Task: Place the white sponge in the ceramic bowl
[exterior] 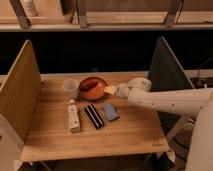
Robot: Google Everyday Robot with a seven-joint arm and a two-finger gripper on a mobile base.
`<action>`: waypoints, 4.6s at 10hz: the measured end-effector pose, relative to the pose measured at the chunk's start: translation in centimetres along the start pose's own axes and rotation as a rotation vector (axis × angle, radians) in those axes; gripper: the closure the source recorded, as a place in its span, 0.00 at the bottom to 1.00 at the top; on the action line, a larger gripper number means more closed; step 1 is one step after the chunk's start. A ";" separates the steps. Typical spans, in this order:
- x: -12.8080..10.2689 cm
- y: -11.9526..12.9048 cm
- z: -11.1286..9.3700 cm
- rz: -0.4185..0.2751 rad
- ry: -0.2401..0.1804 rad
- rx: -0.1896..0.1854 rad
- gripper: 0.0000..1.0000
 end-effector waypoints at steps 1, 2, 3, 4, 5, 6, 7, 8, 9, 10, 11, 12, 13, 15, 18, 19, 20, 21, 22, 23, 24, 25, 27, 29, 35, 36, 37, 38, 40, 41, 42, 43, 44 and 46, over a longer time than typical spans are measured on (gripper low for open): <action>0.0 0.0 0.0 0.000 0.000 0.000 0.20; 0.0 0.0 0.0 0.000 0.000 0.000 0.20; 0.0 0.0 0.0 0.000 0.000 0.000 0.20; 0.0 0.0 0.0 0.000 0.000 0.000 0.20; 0.0 0.0 0.0 0.000 0.000 0.000 0.20; 0.0 0.0 0.0 0.000 0.000 0.000 0.20; 0.0 0.0 0.0 0.000 0.000 0.000 0.20; 0.0 0.0 0.0 0.000 0.000 0.000 0.20; 0.1 0.0 0.0 -0.001 0.002 0.001 0.20; 0.6 0.3 -0.2 -0.009 0.012 0.000 0.20; 1.8 1.3 -0.5 -0.035 0.038 -0.002 0.20; 4.2 3.5 -1.1 -0.088 0.087 -0.011 0.20; 5.7 4.7 -1.5 -0.119 0.120 -0.017 0.20; 8.5 6.0 -2.7 -0.164 0.198 0.005 0.20; 10.3 5.1 -4.2 -0.213 0.276 0.080 0.20; 10.5 5.0 -4.4 -0.218 0.286 0.090 0.20; 10.5 4.9 -4.4 -0.218 0.286 0.090 0.20; 10.5 4.9 -4.4 -0.219 0.286 0.090 0.20; 10.4 4.9 -4.4 -0.224 0.283 0.085 0.20; 10.3 4.7 -4.2 -0.235 0.277 0.068 0.20; 10.1 4.4 -4.1 -0.247 0.265 0.046 0.20; 9.6 4.0 -4.2 -0.272 0.242 0.015 0.20; 9.0 3.2 -4.5 -0.348 0.201 -0.046 0.20; 11.8 3.3 -4.2 -0.458 0.226 -0.115 0.20; 24.4 7.6 -5.4 -0.564 0.511 -0.347 0.20; 25.0 8.0 -5.6 -0.565 0.526 -0.368 0.20; 25.3 8.3 -5.8 -0.567 0.535 -0.380 0.20; 25.3 8.3 -5.9 -0.568 0.541 -0.382 0.20; 23.2 5.6 -6.5 -0.559 0.539 -0.316 0.20; 21.6 4.0 -7.1 -0.553 0.534 -0.273 0.20; 20.2 3.1 -7.8 -0.555 0.536 -0.241 0.20; 19.1 2.4 -8.2 -0.562 0.543 -0.214 0.20; 18.3 2.2 -8.5 -0.561 0.536 -0.205 0.20; 18.2 1.8 -8.5 -0.556 0.537 -0.198 0.20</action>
